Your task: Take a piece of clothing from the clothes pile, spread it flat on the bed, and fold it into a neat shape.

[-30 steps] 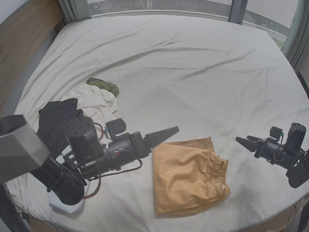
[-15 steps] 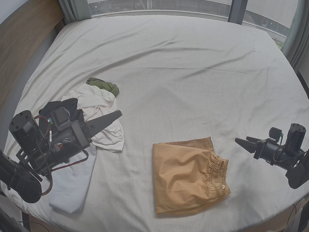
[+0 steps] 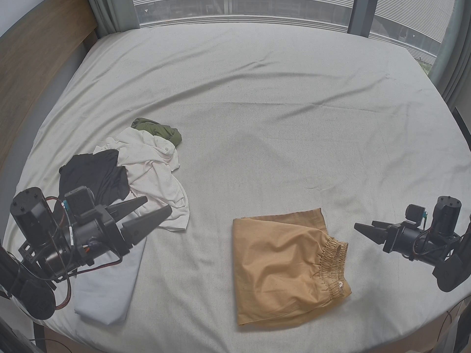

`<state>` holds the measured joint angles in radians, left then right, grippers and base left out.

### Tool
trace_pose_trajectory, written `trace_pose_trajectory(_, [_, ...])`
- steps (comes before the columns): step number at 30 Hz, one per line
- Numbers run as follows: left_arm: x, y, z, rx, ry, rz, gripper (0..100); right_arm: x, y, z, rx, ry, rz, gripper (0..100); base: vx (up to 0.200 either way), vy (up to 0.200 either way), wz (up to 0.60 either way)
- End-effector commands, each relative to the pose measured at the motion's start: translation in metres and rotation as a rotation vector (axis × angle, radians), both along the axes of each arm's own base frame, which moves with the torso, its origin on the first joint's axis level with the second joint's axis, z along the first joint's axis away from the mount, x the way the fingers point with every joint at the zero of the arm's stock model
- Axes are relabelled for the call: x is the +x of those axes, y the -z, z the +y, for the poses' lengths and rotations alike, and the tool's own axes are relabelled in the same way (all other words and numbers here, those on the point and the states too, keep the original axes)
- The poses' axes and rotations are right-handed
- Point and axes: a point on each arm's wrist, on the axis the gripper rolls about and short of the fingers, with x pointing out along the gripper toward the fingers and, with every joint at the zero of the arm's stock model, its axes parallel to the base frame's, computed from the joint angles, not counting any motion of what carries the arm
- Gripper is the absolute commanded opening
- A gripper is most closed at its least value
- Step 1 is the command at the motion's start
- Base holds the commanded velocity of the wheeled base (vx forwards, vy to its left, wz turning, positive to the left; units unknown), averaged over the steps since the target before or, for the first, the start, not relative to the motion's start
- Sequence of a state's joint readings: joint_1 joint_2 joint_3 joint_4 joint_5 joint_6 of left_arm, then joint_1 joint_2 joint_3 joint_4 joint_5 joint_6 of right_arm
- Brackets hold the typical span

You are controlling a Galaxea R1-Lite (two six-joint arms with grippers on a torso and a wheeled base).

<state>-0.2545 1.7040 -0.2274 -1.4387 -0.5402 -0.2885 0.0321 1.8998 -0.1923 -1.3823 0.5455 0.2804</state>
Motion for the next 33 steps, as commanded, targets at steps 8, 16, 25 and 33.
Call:
trace_pose_trajectory(8, [0.002,0.063,0.022,0.289,-0.044,0.022,100,-0.017,0.044,0.016,-0.055,-0.089,0.2,100,0.0,0.0,0.0])
trace_pose_trajectory(16, [-0.001,0.063,0.021,0.29,-0.026,0.018,100,-0.022,0.067,0.022,-0.076,-0.123,0.308,100,0.0,0.0,0.0])
trace_pose_trajectory(25, [-0.002,0.063,0.02,0.29,-0.022,0.018,100,-0.025,0.087,0.034,-0.085,-0.178,0.332,100,0.0,0.0,0.0])
trace_pose_trajectory(33, [-0.004,0.057,0.02,0.277,-0.008,-0.006,100,-0.028,0.094,0.043,-0.073,-0.218,0.37,100,0.0,0.0,0.0])
